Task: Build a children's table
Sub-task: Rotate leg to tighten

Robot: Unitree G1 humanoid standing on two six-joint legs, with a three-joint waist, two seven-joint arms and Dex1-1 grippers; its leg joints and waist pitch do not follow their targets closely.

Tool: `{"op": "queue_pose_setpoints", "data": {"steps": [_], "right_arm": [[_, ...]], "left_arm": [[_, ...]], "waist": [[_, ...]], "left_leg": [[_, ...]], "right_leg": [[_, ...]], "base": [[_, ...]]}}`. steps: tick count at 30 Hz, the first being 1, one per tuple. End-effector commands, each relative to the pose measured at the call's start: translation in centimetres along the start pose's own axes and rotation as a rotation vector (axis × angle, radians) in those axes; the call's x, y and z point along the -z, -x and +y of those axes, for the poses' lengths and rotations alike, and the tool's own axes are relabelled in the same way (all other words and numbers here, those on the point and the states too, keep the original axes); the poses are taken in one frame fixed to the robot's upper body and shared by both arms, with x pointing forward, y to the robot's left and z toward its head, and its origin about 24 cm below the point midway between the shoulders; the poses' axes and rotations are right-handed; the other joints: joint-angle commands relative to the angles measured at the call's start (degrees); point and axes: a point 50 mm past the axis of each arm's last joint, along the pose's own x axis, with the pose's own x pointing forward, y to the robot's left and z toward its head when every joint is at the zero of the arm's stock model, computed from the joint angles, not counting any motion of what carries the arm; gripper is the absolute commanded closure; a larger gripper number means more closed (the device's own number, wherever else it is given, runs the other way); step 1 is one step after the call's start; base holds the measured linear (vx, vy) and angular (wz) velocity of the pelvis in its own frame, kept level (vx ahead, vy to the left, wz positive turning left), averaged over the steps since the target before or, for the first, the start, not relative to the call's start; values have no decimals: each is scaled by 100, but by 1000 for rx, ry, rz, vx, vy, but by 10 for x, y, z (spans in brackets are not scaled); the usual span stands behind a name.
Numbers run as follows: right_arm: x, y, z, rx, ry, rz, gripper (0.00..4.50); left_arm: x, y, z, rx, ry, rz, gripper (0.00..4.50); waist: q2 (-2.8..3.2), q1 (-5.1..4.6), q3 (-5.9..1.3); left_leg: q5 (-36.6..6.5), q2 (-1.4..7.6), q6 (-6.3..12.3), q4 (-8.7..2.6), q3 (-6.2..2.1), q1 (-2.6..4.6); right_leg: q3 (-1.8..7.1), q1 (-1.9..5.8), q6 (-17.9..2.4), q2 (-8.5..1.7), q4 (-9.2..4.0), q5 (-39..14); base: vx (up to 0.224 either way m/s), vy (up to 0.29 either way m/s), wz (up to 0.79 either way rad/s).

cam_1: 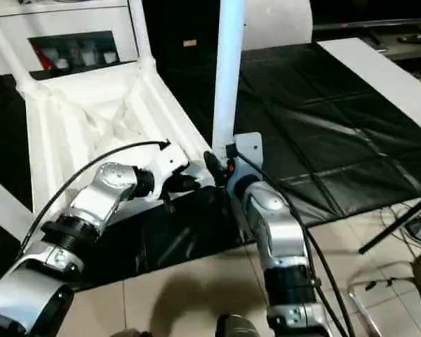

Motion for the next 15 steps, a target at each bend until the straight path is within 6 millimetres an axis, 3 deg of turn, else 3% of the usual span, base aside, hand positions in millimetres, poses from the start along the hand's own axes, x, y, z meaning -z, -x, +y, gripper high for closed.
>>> {"op": "queue_pose_setpoints", "data": {"steps": [1,2,4,6,10,15], "right_arm": [[20,-3,36,-235,-44,76,94],[18,6,23,-238,-20,58,94],[16,14,12,-255,7,37,69],[15,17,8,-263,17,29,59],[7,39,-19,-342,126,14,18],[2,49,-30,-408,182,17,4]], "left_arm": [[-9,-5,-7,34,-38,-59,450],[-4,1,-5,53,-55,-53,450],[0,6,-4,84,-77,-53,450],[1,8,-4,98,-87,-55,450],[10,21,-8,242,-162,-47,450],[14,27,-9,320,-185,-47,450]], "waist": [[-53,32,-357],[-44,52,-371],[-61,82,-368],[-48,97,-380],[-27,168,-401],[-18,220,-442]], "left_leg": [[-746,352,624,-426,-54,-132],[-647,360,665,-415,-43,-123],[-588,349,745,-398,-14,-116],[-504,344,784,-388,-14,-143],[-387,368,827,-384,-12,-133],[-156,414,861,-360,-8,-121]], "right_leg": [[384,360,-995,-434,-452,-2067],[390,356,-1030,-436,-437,-1909],[396,350,-1073,-424,-431,-1772],[384,375,-1072,-423,-415,-1754],[367,379,-1040,-405,-411,-1741],[370,353,-1239,-403,-332,-1270]], "base": [[0,0,0],[0,0,0],[0,0,0],[0,0,0],[0,0,0],[0,0,0]]}}
